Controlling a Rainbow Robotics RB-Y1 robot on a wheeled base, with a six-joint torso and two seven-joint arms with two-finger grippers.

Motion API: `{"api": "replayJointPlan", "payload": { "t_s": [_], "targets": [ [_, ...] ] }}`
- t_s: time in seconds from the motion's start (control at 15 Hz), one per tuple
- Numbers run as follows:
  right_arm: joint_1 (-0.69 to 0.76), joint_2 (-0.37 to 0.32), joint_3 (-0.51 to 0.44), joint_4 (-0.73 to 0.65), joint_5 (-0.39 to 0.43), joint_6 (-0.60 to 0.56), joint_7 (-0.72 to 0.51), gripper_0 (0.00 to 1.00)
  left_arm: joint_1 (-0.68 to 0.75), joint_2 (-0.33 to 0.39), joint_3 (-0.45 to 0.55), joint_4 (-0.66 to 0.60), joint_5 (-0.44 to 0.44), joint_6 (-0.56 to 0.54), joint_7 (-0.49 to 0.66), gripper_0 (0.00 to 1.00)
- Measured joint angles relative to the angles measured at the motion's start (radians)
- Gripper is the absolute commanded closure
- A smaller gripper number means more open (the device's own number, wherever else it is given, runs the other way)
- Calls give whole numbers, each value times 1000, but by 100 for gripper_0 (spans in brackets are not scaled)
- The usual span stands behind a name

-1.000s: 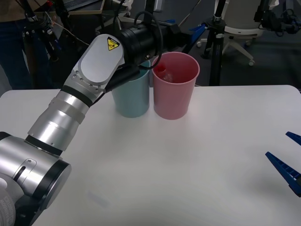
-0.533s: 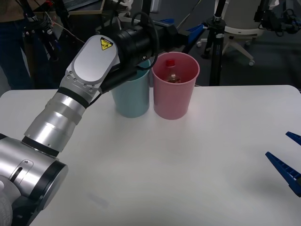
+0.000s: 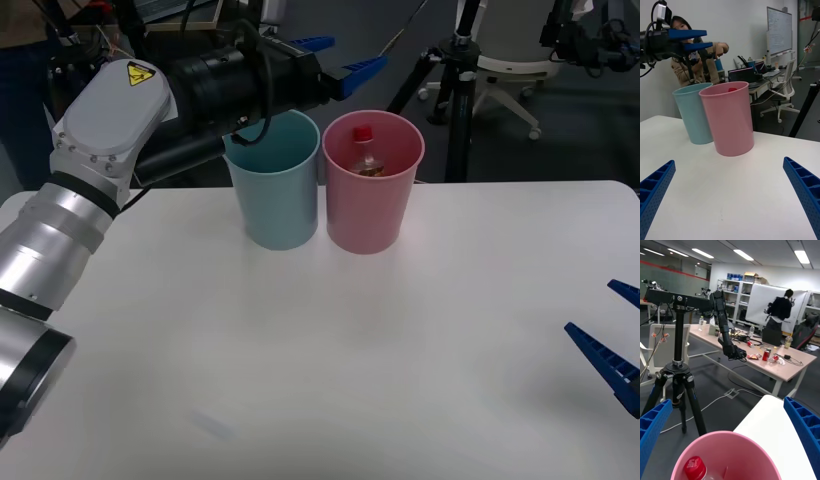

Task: Grasp the object on the table and drop it into the matching bin: aluminum can to the light blue bin, PET bottle to the pink bin.

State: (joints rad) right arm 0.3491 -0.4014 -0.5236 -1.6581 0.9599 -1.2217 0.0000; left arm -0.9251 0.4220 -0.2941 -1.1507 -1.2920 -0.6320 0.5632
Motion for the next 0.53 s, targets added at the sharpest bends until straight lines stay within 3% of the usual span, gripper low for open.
{"api": "replayJointPlan", "payload": {
  "t_s": [0.33,0.53],
  "targets": [
    [0,0,0,0,0,0,0,0,14,236,-215,-60,463,-1,-224,0],
    [0,0,0,0,0,0,0,0,101,360,-241,-193,575,-1,-287,0]
  ]
}}
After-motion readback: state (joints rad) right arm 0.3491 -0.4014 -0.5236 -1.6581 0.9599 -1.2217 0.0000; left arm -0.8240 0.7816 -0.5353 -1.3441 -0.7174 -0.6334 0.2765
